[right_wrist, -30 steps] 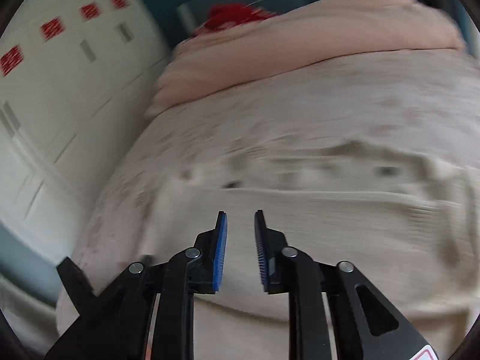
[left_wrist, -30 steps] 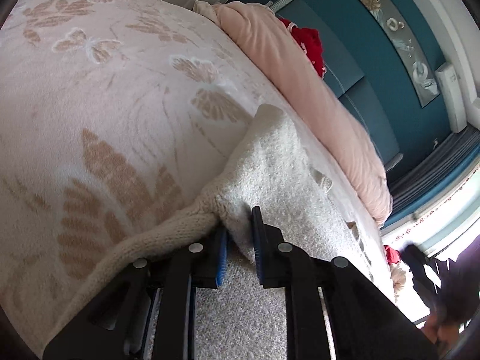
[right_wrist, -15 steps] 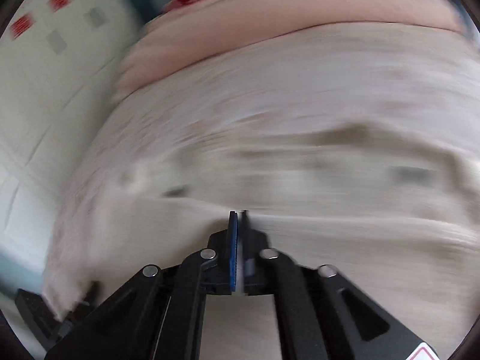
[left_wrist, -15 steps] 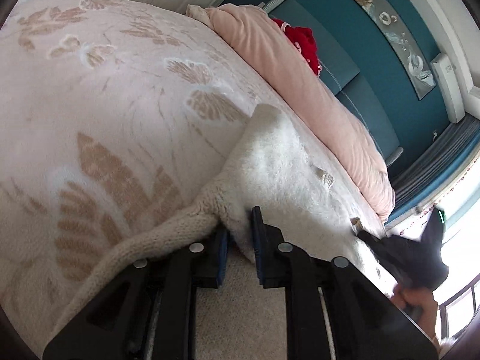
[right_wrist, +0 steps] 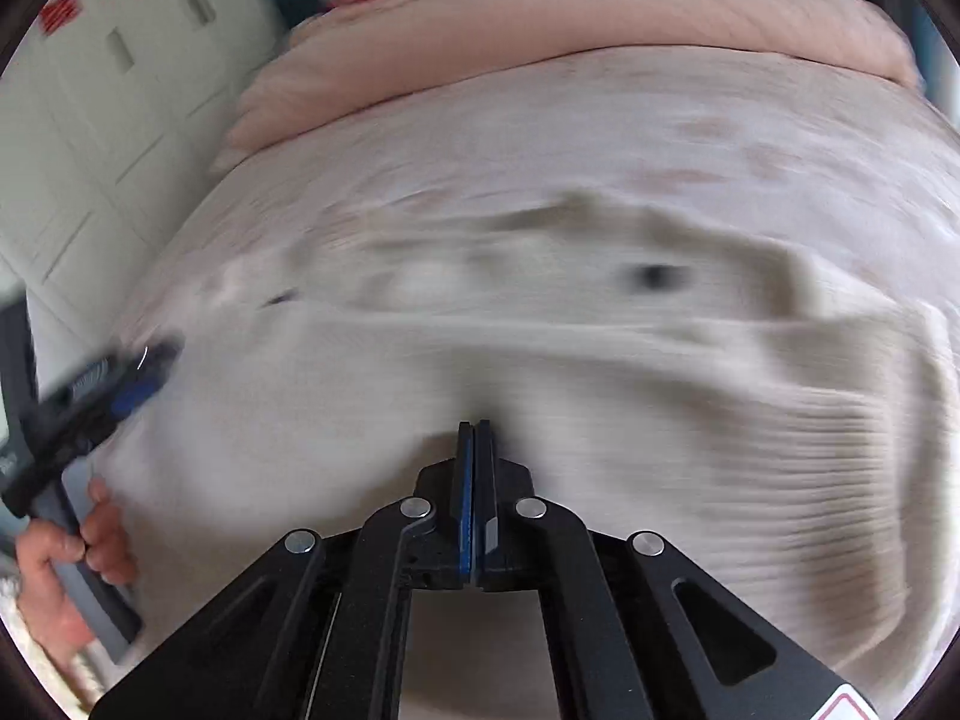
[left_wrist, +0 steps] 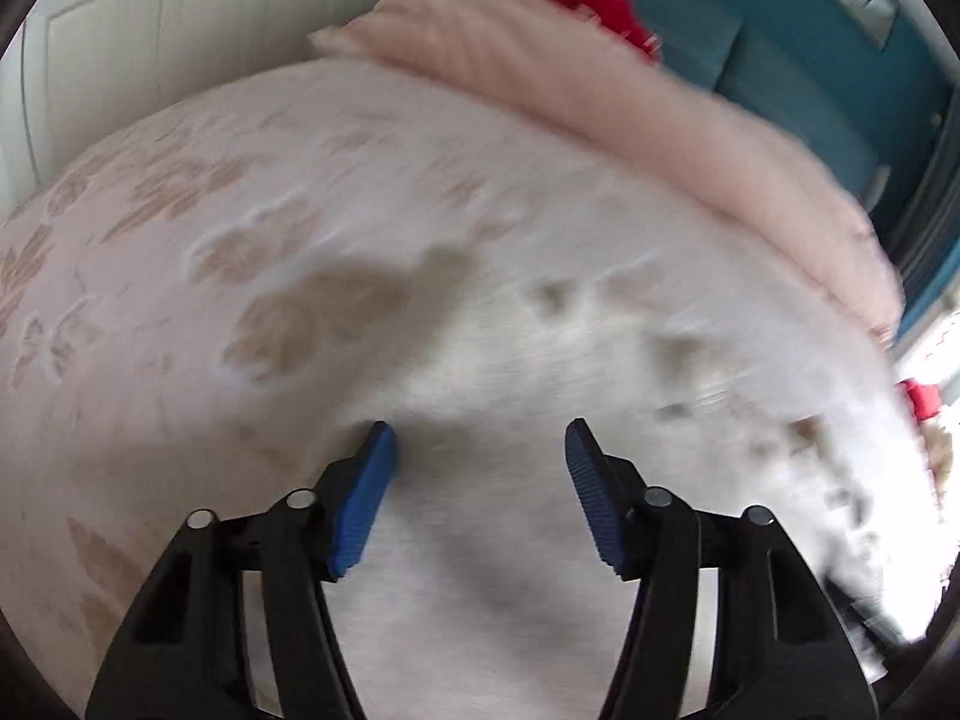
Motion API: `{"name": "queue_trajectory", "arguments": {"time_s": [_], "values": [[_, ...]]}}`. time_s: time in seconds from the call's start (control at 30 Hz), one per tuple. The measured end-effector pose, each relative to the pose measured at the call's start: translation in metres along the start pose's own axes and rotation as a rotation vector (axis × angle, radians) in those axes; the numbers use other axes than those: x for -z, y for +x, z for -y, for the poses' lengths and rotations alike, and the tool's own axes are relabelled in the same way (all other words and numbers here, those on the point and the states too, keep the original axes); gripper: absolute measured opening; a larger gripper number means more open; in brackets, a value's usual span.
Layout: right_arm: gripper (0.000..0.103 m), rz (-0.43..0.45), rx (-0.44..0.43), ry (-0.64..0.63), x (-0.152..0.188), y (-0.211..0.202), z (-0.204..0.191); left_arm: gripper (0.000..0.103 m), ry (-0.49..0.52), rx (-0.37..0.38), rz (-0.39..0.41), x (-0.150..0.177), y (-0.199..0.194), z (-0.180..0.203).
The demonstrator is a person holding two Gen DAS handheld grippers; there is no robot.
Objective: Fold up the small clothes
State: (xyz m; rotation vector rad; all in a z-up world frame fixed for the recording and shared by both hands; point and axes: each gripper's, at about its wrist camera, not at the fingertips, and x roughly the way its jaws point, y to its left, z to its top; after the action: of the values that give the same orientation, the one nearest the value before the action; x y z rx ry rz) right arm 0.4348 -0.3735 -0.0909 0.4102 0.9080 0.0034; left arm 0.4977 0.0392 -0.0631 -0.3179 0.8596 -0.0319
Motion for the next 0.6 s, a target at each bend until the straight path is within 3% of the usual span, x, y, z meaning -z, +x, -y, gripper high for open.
{"name": "queue_trajectory", "arguments": {"time_s": [0.1,0.17,0.2,0.27,0.37,0.43,0.47,0.53,0.6], "values": [[0.000,0.043,-0.081,0.163,0.005,-0.025,0.064,0.047,-0.048,0.119,0.038,0.010,-0.003,-0.024],[0.000,0.040,-0.059,0.178,0.006,-0.039,0.054,0.048,-0.031,0.099,0.041,0.012,-0.003,-0.020],[0.008,0.041,-0.057,0.141,0.005,-0.042,0.041,0.049,-0.012,0.076,0.043,0.012,-0.003,-0.015],[0.006,0.024,-0.104,0.040,0.007,-0.043,0.009,0.051,0.031,0.033,0.040,0.012,-0.003,-0.006],[0.000,-0.040,0.034,-0.054,0.013,-0.022,0.008,0.052,0.045,0.030,0.027,0.012,-0.006,-0.005],[0.000,0.005,-0.015,0.088,0.013,-0.034,0.042,0.052,0.064,0.043,0.023,0.014,-0.011,-0.009],[0.000,0.040,0.008,0.138,0.011,-0.044,0.050,0.052,0.065,0.051,0.027,0.013,-0.011,-0.010],[0.017,0.118,0.041,0.176,0.007,-0.065,0.058,0.052,0.050,0.071,0.034,0.014,-0.009,-0.015],[0.037,0.091,0.048,0.182,0.000,-0.060,0.065,0.052,0.043,0.078,0.046,0.017,-0.007,-0.016]]}}
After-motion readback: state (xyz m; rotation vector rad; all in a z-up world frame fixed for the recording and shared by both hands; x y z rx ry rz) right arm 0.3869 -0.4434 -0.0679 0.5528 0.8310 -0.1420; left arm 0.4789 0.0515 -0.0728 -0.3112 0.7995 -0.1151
